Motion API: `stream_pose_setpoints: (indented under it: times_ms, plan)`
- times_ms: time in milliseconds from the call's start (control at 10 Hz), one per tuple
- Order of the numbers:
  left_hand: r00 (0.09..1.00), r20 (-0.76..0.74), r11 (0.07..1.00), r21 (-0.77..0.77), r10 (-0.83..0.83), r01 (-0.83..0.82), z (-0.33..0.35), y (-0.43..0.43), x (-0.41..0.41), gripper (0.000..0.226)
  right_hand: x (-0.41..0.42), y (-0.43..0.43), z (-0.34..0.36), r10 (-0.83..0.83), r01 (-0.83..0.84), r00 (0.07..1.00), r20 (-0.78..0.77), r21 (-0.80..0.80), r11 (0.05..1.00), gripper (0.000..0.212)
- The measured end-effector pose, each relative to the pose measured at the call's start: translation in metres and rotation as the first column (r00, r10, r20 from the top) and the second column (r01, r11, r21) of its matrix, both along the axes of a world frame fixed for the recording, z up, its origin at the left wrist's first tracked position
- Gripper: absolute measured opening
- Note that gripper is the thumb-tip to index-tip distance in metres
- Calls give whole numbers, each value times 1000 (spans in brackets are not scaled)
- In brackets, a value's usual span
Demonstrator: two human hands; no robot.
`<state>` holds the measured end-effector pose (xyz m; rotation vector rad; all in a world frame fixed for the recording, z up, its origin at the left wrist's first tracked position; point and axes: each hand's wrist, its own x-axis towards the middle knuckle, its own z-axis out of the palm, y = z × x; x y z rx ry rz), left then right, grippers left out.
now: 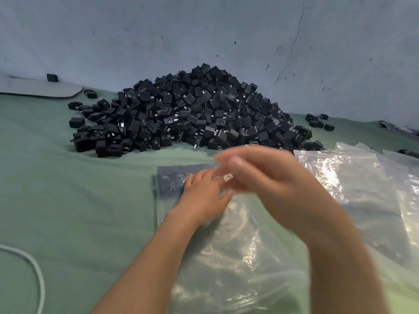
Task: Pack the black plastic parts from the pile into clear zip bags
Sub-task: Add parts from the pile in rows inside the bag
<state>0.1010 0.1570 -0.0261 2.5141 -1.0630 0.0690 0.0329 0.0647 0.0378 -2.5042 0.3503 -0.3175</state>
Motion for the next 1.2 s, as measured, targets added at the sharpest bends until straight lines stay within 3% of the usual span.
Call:
stream_pose_setpoints:
  times_ms: [100,200,300,400,700,800,1200]
  plan:
    - [970,53,970,-79,236,-231,6,8,9,40,23,-11,2,-202,175,955,218,137,975,33]
    - [910,-39,910,-27,413,-414,7,22,20,57,39,-15,-29,-319,310,946,52,130,942,35]
    - [878,-182,897,102,442,-430,6,29,25,74,35,-18,-52,-355,349,935,13,159,924,30]
    - [867,-237,899,121,438,-421,5,28,26,78,35,-20,-60,-364,347,930,54,199,916,26]
    - [870,-257,906,69,421,-418,5,30,25,76,35,-16,-65,-346,326,934,85,186,927,26]
    - [867,-252,902,73,430,-427,5,30,25,77,36,-12,-67,-283,270,956,80,149,951,36]
    - [848,-315,903,93,426,-419,5,34,28,84,34,-16,-64,-128,131,991,-29,147,980,50]
